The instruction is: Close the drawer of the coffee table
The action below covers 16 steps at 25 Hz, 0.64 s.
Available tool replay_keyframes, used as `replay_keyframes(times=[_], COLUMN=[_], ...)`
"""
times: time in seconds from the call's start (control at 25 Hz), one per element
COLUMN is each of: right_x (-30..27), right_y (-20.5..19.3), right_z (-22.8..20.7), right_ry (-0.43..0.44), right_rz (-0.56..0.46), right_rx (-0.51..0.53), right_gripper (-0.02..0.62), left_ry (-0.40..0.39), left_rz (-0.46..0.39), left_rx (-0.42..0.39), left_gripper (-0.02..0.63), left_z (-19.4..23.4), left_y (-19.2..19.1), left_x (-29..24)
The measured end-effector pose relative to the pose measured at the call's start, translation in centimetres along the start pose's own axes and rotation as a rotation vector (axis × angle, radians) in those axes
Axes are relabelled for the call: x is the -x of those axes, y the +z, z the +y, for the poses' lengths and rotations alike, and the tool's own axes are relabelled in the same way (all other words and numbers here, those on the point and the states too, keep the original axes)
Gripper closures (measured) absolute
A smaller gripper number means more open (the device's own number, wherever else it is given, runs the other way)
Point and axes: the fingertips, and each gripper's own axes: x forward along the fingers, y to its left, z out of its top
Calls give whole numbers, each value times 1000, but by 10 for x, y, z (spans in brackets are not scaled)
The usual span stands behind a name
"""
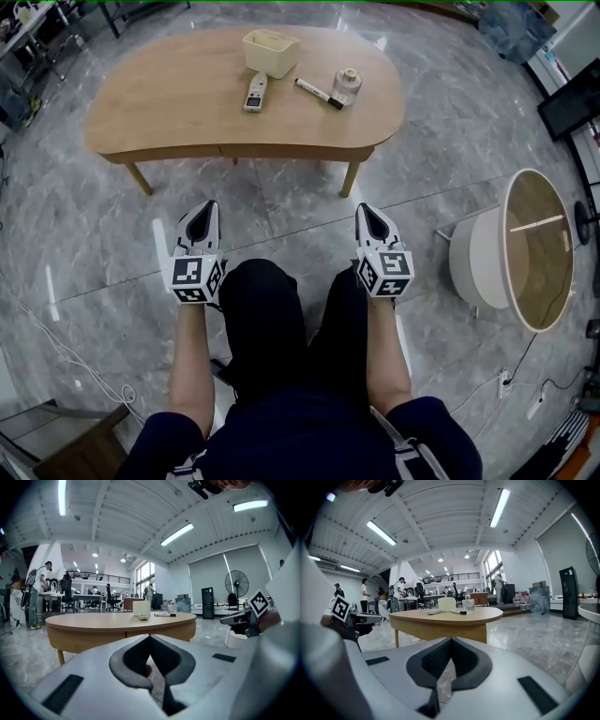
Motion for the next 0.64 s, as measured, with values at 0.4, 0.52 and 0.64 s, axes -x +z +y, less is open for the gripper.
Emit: replay_keyframes(times=[0.4,0.52,0.64], right_x=[-5,-7,-6], right_y=[0,0,-1], right_z=[2,-1,-2], right_ry=[23,32,46], right_rz=[3,8,13], right_rx=[-9,-24,-30], right_gripper=[569,569,569], left_ry=[8,-1,-1], left_rz=[17,19,33], left_rx=[-4,18,33], left_gripper=[581,581,581], left_z=[-4,-7,-12], left_y=[-5,-9,-15], left_x=[-1,-2,-1])
